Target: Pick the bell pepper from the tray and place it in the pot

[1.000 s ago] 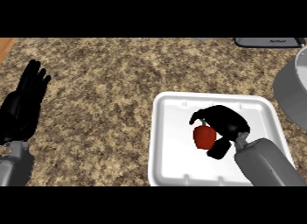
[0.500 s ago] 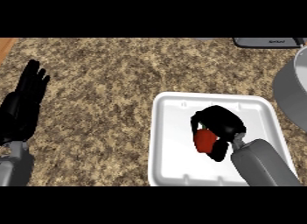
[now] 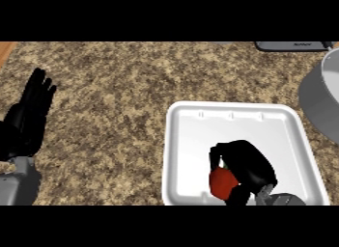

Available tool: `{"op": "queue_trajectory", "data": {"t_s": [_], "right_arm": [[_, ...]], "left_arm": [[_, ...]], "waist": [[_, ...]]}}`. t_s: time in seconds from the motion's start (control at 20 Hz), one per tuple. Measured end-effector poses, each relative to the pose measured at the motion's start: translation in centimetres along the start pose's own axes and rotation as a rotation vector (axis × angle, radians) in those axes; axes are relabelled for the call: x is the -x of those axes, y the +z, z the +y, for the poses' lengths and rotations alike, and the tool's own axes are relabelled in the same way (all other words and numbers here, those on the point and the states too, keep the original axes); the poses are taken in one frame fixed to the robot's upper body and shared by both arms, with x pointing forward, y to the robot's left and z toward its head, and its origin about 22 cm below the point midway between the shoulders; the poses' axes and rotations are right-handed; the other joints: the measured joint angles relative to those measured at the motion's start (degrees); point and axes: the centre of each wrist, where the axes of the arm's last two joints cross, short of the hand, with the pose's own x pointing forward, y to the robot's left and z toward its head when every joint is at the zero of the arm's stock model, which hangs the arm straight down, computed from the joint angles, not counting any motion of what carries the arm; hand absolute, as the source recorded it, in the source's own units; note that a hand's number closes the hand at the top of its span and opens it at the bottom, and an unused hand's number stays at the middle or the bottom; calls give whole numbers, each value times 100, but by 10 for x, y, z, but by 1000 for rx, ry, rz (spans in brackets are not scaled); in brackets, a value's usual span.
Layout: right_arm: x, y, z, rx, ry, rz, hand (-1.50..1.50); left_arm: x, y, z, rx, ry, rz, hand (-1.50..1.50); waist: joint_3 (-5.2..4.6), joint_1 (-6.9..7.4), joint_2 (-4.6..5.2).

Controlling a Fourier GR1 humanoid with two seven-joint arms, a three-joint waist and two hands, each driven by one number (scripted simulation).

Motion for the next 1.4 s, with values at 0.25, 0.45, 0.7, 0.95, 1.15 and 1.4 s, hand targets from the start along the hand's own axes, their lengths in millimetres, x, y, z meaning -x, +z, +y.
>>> {"op": "queue_trajectory", "data": {"t_s": [0.25, 0.45, 0.7, 0.95, 1.15, 1.4], "right_arm": [[-21, 35, -12, 182, -88, 28, 150], [-26, 63, -44, 437, -172, 53, 150], [-25, 99, -78, 732, -219, 105, 150], [-5, 115, -105, 908, -222, 187, 150], [18, 124, -125, 979, -234, 251, 150], [60, 131, -148, 1015, -319, 252, 150]], "left_arm": [[-6, 0, 2, -12, -1, -3, 0], [-6, 1, 5, -10, -8, 0, 0], [-6, 2, 2, -2, 0, 1, 0], [-11, -2, 3, 0, -1, -5, 0], [-5, -2, 2, -1, -1, -3, 0], [-3, -5, -4, 0, 0, -3, 0]], "waist": [[5, -8, -6], [6, -46, -15], [6, -26, -6], [7, 21, 14], [8, 36, 20], [9, 44, 26]]}}
